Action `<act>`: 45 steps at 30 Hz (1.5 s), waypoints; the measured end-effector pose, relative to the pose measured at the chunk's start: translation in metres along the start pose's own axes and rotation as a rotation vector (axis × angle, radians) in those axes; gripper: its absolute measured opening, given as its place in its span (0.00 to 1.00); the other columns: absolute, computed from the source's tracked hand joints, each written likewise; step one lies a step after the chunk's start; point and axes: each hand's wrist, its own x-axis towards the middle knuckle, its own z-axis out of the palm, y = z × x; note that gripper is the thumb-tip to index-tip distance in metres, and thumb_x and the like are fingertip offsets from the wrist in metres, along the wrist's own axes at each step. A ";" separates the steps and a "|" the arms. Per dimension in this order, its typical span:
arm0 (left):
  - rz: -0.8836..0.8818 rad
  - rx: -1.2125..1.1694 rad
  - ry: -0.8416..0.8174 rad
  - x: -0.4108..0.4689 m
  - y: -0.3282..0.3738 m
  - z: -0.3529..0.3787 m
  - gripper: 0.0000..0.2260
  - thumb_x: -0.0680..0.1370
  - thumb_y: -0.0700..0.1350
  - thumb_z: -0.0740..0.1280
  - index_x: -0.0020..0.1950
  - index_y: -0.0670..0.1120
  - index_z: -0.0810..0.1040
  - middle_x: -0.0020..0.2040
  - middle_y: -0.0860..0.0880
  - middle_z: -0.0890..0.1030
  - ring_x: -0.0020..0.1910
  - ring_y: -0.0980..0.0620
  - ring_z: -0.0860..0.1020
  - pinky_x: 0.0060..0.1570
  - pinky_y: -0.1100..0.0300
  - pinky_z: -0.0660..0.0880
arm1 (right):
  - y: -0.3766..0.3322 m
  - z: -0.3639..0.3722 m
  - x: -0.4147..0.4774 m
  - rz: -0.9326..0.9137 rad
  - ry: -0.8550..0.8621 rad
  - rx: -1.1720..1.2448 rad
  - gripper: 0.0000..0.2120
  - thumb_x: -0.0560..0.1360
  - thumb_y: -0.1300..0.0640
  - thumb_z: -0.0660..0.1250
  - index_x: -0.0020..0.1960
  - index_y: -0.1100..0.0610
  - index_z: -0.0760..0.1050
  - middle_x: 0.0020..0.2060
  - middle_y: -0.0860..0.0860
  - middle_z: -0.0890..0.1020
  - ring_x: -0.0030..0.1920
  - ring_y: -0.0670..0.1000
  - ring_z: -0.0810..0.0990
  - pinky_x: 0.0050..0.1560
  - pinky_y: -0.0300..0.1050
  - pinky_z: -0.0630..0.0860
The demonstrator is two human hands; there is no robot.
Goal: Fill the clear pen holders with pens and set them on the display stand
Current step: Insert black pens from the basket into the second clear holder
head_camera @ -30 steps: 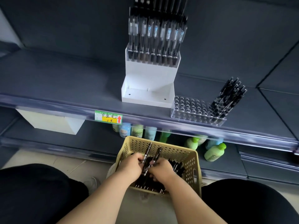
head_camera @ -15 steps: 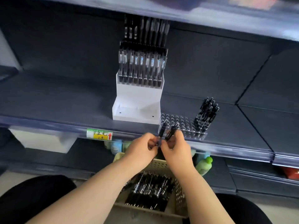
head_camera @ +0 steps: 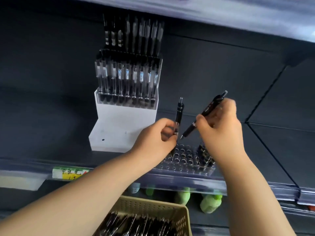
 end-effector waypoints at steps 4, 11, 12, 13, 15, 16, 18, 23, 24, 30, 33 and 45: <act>-0.014 -0.042 0.008 0.020 -0.002 0.016 0.15 0.74 0.41 0.69 0.45 0.62 0.70 0.45 0.55 0.80 0.42 0.54 0.78 0.47 0.58 0.76 | 0.014 -0.012 0.013 0.045 0.082 0.124 0.14 0.73 0.60 0.66 0.45 0.44 0.63 0.36 0.40 0.78 0.37 0.42 0.80 0.42 0.39 0.78; 0.076 -0.070 -0.072 0.043 0.000 0.043 0.13 0.73 0.42 0.70 0.43 0.59 0.70 0.42 0.57 0.78 0.37 0.62 0.75 0.40 0.66 0.73 | 0.032 -0.018 0.022 0.126 0.068 0.055 0.13 0.78 0.49 0.61 0.36 0.51 0.66 0.27 0.40 0.78 0.31 0.44 0.83 0.36 0.50 0.77; 0.090 -0.060 -0.078 0.044 -0.001 0.044 0.13 0.73 0.42 0.70 0.43 0.59 0.70 0.42 0.58 0.78 0.37 0.62 0.76 0.40 0.67 0.73 | 0.034 -0.018 0.021 0.114 0.064 0.030 0.14 0.78 0.48 0.61 0.35 0.50 0.65 0.27 0.41 0.77 0.33 0.46 0.83 0.34 0.47 0.75; 0.099 -0.055 -0.083 0.044 -0.002 0.046 0.13 0.73 0.43 0.70 0.44 0.59 0.70 0.42 0.58 0.78 0.38 0.61 0.76 0.39 0.68 0.73 | 0.037 -0.019 0.020 0.097 0.064 0.001 0.14 0.78 0.48 0.61 0.35 0.49 0.65 0.28 0.43 0.77 0.35 0.48 0.83 0.35 0.46 0.74; 0.106 -0.055 -0.089 0.046 -0.004 0.048 0.13 0.73 0.42 0.70 0.44 0.59 0.69 0.42 0.57 0.78 0.39 0.62 0.76 0.37 0.73 0.71 | 0.038 -0.020 0.020 0.064 0.065 -0.069 0.11 0.76 0.48 0.63 0.37 0.47 0.68 0.31 0.43 0.77 0.38 0.44 0.82 0.39 0.41 0.75; 0.105 -0.053 -0.093 0.046 -0.006 0.048 0.14 0.73 0.42 0.70 0.44 0.59 0.69 0.42 0.57 0.78 0.40 0.62 0.76 0.36 0.75 0.71 | 0.037 -0.021 0.020 0.052 0.070 -0.095 0.09 0.75 0.48 0.64 0.38 0.46 0.69 0.32 0.41 0.77 0.38 0.39 0.79 0.39 0.33 0.73; 0.102 -0.046 -0.094 0.047 -0.008 0.048 0.14 0.74 0.42 0.70 0.44 0.59 0.69 0.42 0.57 0.78 0.40 0.63 0.76 0.37 0.75 0.70 | 0.035 -0.021 0.020 0.036 0.087 -0.116 0.06 0.74 0.49 0.67 0.40 0.45 0.70 0.32 0.37 0.77 0.38 0.34 0.76 0.36 0.25 0.68; 0.096 -0.057 -0.051 0.053 -0.010 0.040 0.13 0.73 0.43 0.70 0.43 0.58 0.70 0.41 0.58 0.78 0.38 0.64 0.76 0.36 0.74 0.70 | 0.035 -0.013 0.020 0.030 0.026 -0.219 0.05 0.74 0.50 0.68 0.47 0.48 0.72 0.41 0.43 0.79 0.43 0.47 0.76 0.43 0.41 0.70; 0.095 -0.059 -0.045 0.054 -0.009 0.039 0.12 0.74 0.43 0.70 0.43 0.58 0.70 0.41 0.58 0.78 0.38 0.63 0.76 0.36 0.74 0.70 | 0.037 -0.011 0.020 0.033 0.012 -0.253 0.06 0.74 0.50 0.67 0.48 0.49 0.73 0.42 0.46 0.80 0.46 0.51 0.76 0.45 0.44 0.71; 0.097 -0.034 -0.050 0.050 -0.011 0.032 0.12 0.74 0.43 0.70 0.45 0.58 0.70 0.42 0.57 0.79 0.38 0.63 0.76 0.36 0.75 0.70 | 0.037 -0.004 0.021 -0.014 -0.022 -0.383 0.11 0.75 0.50 0.66 0.52 0.55 0.76 0.40 0.48 0.79 0.47 0.55 0.76 0.53 0.54 0.72; 0.103 -0.022 -0.051 0.048 -0.012 0.031 0.12 0.74 0.43 0.70 0.44 0.58 0.70 0.41 0.57 0.79 0.37 0.62 0.76 0.36 0.76 0.69 | 0.037 -0.003 0.022 0.007 -0.029 -0.389 0.11 0.75 0.49 0.66 0.53 0.55 0.76 0.39 0.47 0.78 0.47 0.56 0.76 0.53 0.55 0.73; 0.114 -0.040 -0.056 0.049 -0.011 0.032 0.12 0.74 0.44 0.70 0.43 0.59 0.69 0.40 0.58 0.79 0.37 0.63 0.76 0.36 0.76 0.69 | 0.039 -0.004 0.023 -0.012 0.021 -0.377 0.06 0.74 0.54 0.67 0.51 0.53 0.79 0.39 0.41 0.79 0.52 0.53 0.75 0.56 0.56 0.71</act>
